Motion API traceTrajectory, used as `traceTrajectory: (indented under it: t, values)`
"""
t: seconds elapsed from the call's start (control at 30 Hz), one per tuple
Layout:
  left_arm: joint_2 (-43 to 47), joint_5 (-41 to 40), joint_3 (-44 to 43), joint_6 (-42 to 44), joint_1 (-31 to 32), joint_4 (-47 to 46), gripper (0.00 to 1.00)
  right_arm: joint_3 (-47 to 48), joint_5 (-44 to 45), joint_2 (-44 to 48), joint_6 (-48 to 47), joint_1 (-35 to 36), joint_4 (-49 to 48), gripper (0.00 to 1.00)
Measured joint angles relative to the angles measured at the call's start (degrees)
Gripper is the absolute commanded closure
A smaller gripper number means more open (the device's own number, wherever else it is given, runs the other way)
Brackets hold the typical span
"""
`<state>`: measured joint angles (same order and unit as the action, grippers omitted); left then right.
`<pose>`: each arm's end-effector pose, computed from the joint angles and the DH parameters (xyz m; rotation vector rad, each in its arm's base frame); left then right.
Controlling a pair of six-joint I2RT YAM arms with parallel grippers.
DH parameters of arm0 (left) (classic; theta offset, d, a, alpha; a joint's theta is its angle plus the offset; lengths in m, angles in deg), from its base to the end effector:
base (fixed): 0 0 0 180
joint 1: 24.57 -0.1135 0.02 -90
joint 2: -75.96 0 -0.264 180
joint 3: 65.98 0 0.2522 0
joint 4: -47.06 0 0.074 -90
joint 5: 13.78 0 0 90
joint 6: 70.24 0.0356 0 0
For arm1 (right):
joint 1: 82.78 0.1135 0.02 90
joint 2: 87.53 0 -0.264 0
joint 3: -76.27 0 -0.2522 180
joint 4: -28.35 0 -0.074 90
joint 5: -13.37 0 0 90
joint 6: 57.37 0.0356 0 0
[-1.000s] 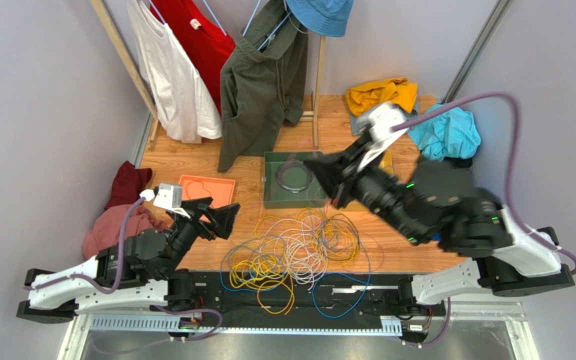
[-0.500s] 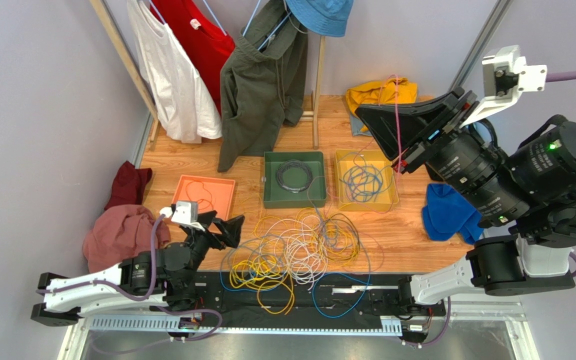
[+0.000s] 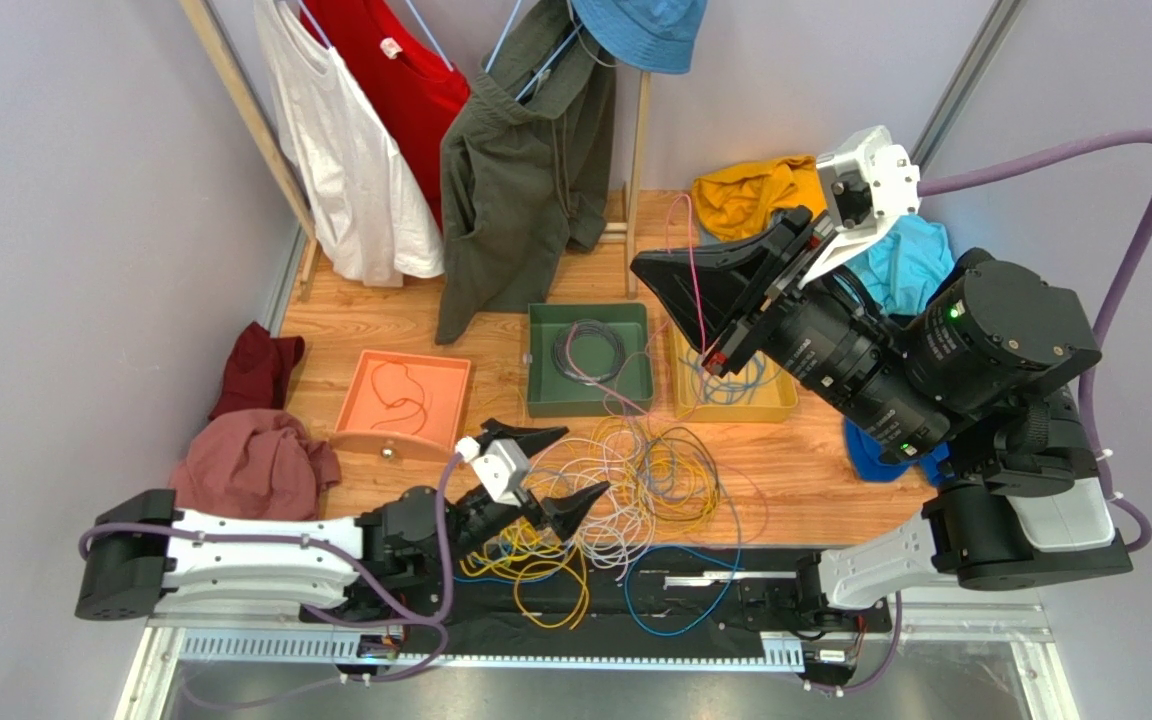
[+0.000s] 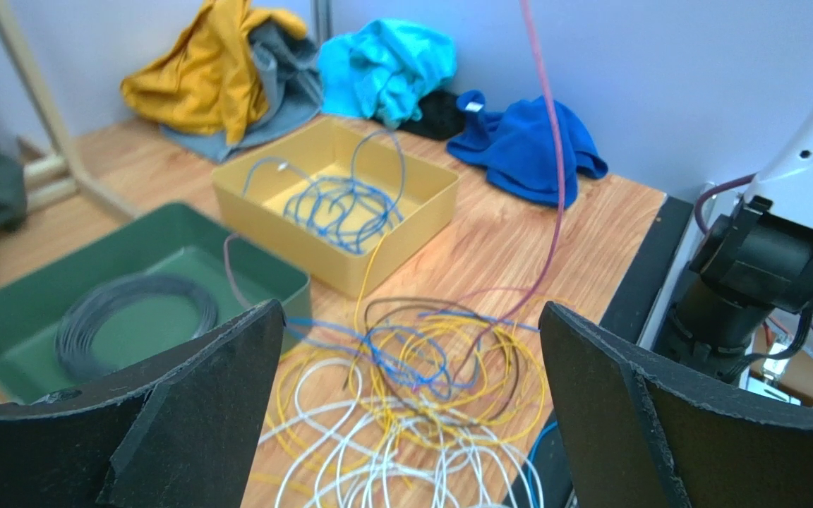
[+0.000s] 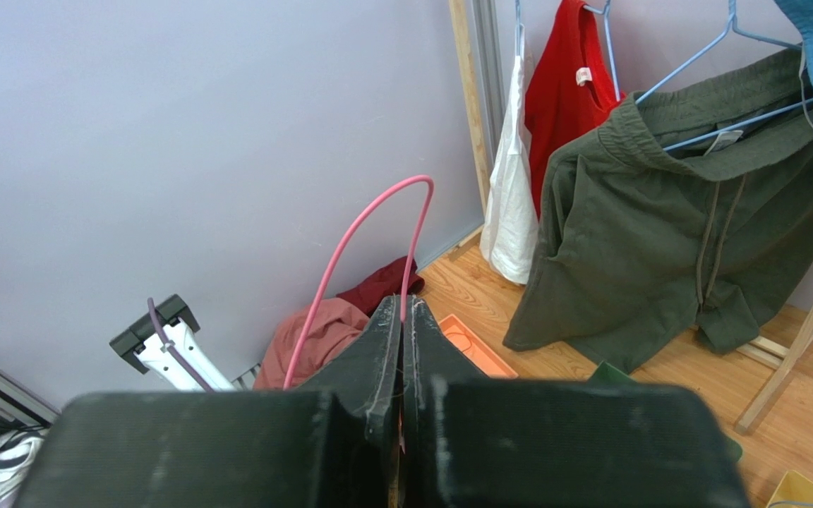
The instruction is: Untangle the cables
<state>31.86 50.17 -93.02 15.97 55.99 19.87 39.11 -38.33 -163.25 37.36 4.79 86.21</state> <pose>0.0443 -0.1709 0.2419 0.5743 1.3571 -0.8956 0.0286 0.1525 0.6181 -0.4935 1.4170 0.8441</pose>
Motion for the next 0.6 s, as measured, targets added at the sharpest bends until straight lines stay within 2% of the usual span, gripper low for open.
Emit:
traceTrajectory:
  t: [0.1,0.27,0.37,0.4,0.43,0.47,0.5,0.53,0.6]
  values:
    - [-5.97,2.69,-0.22,3.85,-0.02,-8.59,0.01,-0.48,-0.33,-0.02,0.7,0.0,0.07,1.0]
    - [-12.44,4.17,-2.8,8.13,-0.02,-17.0,0.02,-2.36,-0.83,0.37,1.84,0.0,0.26,1.0]
    - [-16.83,4.39,-4.13,9.64,-0.52,-21.31,0.22,-3.58,-1.55,0.57,2.64,0.0,0.52,1.0]
    - [-18.12,4.7,-4.35,9.6,-1.01,-22.14,0.43,-3.8,-1.88,0.57,2.97,0.0,0.76,1.0]
    - [-19.02,4.94,-4.37,9.33,-1.53,-22.67,0.56,-3.91,-2.05,0.57,3.15,0.0,0.94,1.0]
    - [-19.87,4.96,-4.35,9.05,-2.4,-23.02,0.85,-3.98,-2.29,0.59,3.34,0.0,1.18,1.0]
    - [-20.37,4.85,-4.35,8.22,-3.15,-23.08,0.96,-4.11,-2.38,0.66,3.43,0.0,1.22,1.0]
    - [-20.5,4.46,-4.24,7.37,-3.69,-23.19,1.0,-4.28,-2.4,0.83,3.48,0.0,1.33,1.0]
    - [-19.52,2.6,-3.58,5.7,-4.48,-22.73,1.0,-4.57,-2.36,1.29,3.45,0.0,1.55,1.0]
